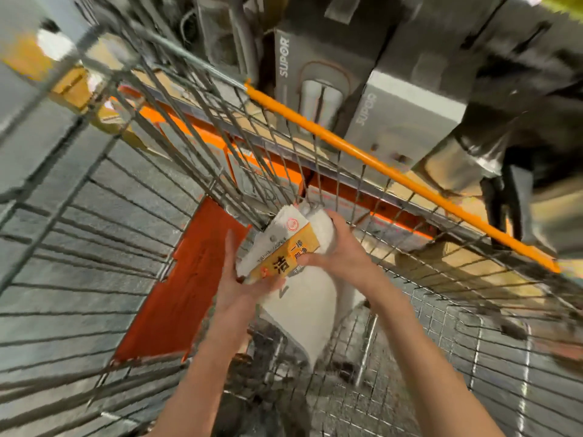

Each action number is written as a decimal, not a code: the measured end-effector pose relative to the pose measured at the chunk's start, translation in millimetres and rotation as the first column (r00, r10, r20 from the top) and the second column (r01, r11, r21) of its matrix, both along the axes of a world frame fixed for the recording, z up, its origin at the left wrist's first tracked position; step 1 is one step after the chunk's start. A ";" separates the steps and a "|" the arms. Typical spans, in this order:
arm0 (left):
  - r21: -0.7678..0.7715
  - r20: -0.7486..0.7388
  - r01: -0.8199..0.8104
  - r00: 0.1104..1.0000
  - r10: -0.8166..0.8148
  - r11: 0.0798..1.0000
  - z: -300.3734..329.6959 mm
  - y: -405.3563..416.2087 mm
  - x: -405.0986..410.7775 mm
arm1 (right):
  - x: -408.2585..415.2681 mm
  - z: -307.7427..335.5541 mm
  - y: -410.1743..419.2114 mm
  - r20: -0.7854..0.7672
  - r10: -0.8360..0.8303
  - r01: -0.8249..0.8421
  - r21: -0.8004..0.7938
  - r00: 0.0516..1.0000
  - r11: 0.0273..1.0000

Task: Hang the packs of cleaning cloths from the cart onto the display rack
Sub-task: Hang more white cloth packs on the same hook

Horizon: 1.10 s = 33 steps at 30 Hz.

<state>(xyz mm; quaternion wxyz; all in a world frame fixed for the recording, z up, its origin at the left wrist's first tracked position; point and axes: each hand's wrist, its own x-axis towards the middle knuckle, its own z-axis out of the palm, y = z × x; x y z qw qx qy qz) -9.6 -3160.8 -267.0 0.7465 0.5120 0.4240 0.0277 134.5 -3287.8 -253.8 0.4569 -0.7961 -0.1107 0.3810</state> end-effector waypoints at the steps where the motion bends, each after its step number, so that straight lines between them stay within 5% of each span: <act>1: 0.001 0.011 -0.022 1.000 0.022 1.000 9.8 -1.2 -1.9 | -1.2 13.4 -3.2 -0.008 0.004 -0.004 0.008 1.000 1.000; 13: 0.005 0.154 0.057 0.986 -0.057 0.998 135.1 -14.2 -30.7 | -33.4 148.3 -52.1 0.004 -0.021 0.020 0.082 1.000 0.996; 21: -0.051 0.293 -0.082 0.952 0.094 0.995 191.2 -23.2 -75.5 | -77.6 207.7 -53.7 -0.069 -0.004 0.014 0.142 0.998 0.990; 27: 0.109 0.391 -0.321 0.884 0.256 0.941 241.1 -34.5 -116.2 | -109.8 251.0 -32.0 -0.140 -0.035 0.071 0.266 0.990 0.961; 33: 0.444 0.419 -0.278 0.905 0.077 0.852 283.2 -35.1 -178.2 | -139.6 281.1 7.1 -0.210 0.082 -0.009 0.329 0.974 0.944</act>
